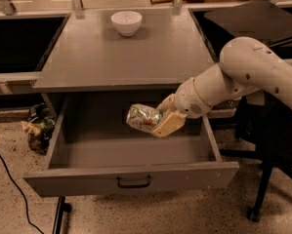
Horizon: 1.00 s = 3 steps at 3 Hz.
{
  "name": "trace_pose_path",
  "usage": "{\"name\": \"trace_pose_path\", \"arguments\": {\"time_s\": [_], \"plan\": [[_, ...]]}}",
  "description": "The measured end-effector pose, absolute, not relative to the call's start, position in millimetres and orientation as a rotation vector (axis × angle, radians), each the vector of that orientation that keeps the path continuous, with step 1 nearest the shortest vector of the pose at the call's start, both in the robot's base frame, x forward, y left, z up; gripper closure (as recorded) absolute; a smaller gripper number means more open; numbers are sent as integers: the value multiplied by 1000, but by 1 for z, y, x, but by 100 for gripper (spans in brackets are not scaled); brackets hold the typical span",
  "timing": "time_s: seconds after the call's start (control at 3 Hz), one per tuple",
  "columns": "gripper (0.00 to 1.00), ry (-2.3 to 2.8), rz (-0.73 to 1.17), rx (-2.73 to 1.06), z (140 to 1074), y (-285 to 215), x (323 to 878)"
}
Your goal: Place 7up can into top drawer
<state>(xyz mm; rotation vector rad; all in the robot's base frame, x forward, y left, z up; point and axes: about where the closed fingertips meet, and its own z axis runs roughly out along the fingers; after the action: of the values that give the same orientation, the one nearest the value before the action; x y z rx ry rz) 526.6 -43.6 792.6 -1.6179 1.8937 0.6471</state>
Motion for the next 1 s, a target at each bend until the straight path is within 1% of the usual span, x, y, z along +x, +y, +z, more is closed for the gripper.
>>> {"name": "trace_pose_path", "arguments": {"time_s": [0.67,1.0], "plan": [[100,1905,659,-1588,789,-46,527],[100,2017,646,-1522,763,-61,548]]}}
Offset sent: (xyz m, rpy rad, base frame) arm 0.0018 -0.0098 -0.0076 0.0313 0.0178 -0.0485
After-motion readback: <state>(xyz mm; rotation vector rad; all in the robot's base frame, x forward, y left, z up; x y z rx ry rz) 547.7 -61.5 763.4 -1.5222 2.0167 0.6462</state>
